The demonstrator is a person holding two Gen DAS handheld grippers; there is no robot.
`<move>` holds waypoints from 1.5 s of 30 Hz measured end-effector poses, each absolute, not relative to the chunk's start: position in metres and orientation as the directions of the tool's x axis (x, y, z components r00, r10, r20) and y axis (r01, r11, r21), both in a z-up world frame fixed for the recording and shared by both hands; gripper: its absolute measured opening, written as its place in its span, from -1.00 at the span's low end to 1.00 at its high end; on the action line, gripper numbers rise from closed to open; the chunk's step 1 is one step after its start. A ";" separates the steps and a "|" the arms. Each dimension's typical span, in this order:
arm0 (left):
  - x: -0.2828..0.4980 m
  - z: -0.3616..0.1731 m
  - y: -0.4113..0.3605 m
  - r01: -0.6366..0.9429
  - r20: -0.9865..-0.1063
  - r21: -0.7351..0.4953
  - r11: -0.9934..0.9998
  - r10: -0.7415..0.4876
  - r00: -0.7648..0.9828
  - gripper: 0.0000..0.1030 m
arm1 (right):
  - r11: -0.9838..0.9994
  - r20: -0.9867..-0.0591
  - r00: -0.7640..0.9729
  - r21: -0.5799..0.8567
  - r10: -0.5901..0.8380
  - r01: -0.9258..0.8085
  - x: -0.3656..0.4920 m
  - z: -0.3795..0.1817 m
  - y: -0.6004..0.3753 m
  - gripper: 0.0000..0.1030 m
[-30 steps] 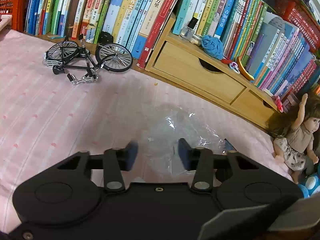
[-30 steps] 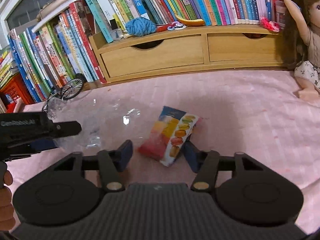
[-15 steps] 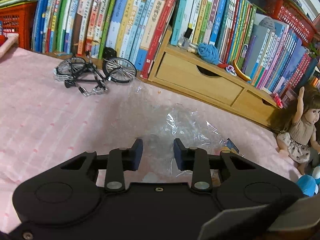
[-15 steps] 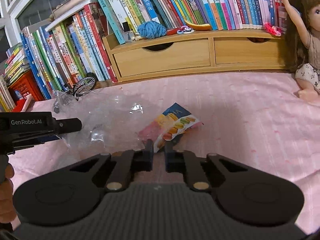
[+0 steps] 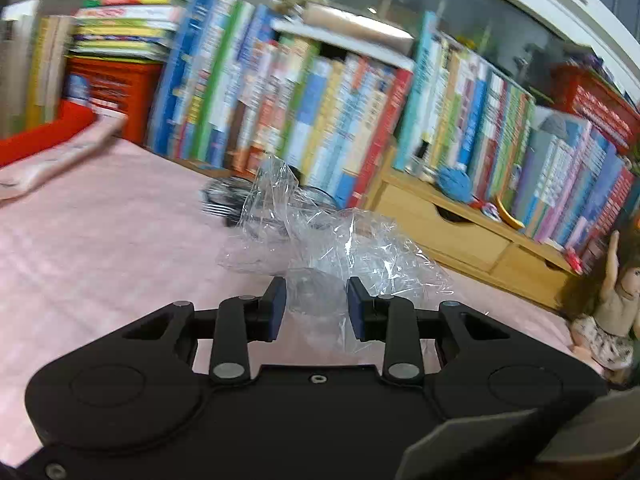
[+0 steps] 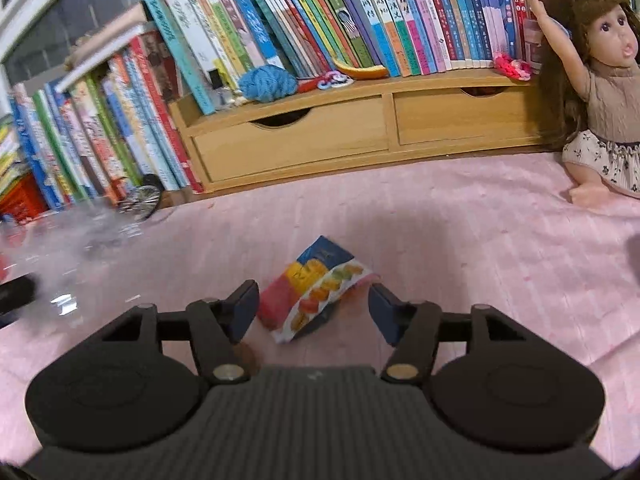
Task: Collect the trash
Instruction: 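Grasp the clear plastic wrap with the left tool while the right tool grasps the macaron packet, then lift the plastic wrap and macaron packet and carry them past the bed edge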
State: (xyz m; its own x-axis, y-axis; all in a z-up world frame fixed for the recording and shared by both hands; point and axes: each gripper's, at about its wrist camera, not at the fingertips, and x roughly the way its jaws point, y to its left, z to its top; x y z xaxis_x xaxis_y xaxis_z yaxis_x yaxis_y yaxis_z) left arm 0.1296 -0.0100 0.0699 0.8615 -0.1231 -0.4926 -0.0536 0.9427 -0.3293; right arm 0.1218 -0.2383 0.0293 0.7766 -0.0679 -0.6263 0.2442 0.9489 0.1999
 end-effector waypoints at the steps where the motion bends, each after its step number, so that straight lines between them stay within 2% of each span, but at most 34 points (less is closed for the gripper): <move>1: 0.123 0.071 -0.007 -0.061 -0.484 -0.324 0.944 -0.110 0.868 -0.40 | 0.949 -0.629 0.773 0.191 -0.079 0.252 0.126 0.028 -0.237 0.50; 9: 0.097 0.067 0.006 -0.068 -0.465 -0.279 0.958 -0.073 0.882 -0.40 | 0.947 -0.668 0.732 0.131 -0.133 0.292 0.150 0.010 -0.226 0.66; 13: 0.095 0.065 0.004 -0.065 -0.458 -0.266 0.962 -0.067 0.887 -0.40 | 0.956 -0.666 0.732 0.099 -0.143 0.277 0.154 0.008 -0.220 0.66; 14: 0.095 0.065 0.002 -0.063 -0.461 -0.261 0.963 -0.067 0.885 -0.40 | 0.958 -0.665 0.732 0.089 -0.147 0.273 0.155 0.008 -0.219 0.57; 15: 0.096 0.064 0.001 -0.061 -0.466 -0.256 0.965 -0.067 0.882 -0.40 | 0.960 -0.665 0.732 0.082 -0.147 0.267 0.155 0.009 -0.217 0.37; 16: 0.097 0.063 0.000 -0.063 -0.471 -0.251 0.966 -0.065 0.879 -0.40 | 0.961 -0.666 0.731 0.074 -0.150 0.265 0.155 0.009 -0.216 0.26; 26: 0.094 0.058 -0.002 -0.066 -0.510 -0.236 0.969 -0.066 0.858 -0.40 | 0.969 -0.663 0.742 0.106 -0.098 0.223 0.134 0.017 -0.213 -0.27; 32: 0.080 0.065 0.000 -0.055 -0.509 -0.235 0.971 -0.075 0.857 -0.40 | 0.974 -0.655 0.752 0.112 -0.077 0.197 0.106 0.028 -0.214 -0.34; 45: 0.016 0.084 0.004 0.019 -0.499 -0.225 0.974 -0.132 0.856 -0.40 | 0.984 -0.609 0.792 0.114 -0.040 0.137 0.018 0.068 -0.204 -0.35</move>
State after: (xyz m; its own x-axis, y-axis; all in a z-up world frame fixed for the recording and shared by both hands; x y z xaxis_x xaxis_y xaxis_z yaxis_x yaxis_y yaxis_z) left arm 0.0162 0.0043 0.0835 0.8564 -0.1322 -0.4991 0.0190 0.9741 -0.2254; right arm 0.0179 -0.2036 0.0679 0.7920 -0.0398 -0.6092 0.1372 0.9840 0.1140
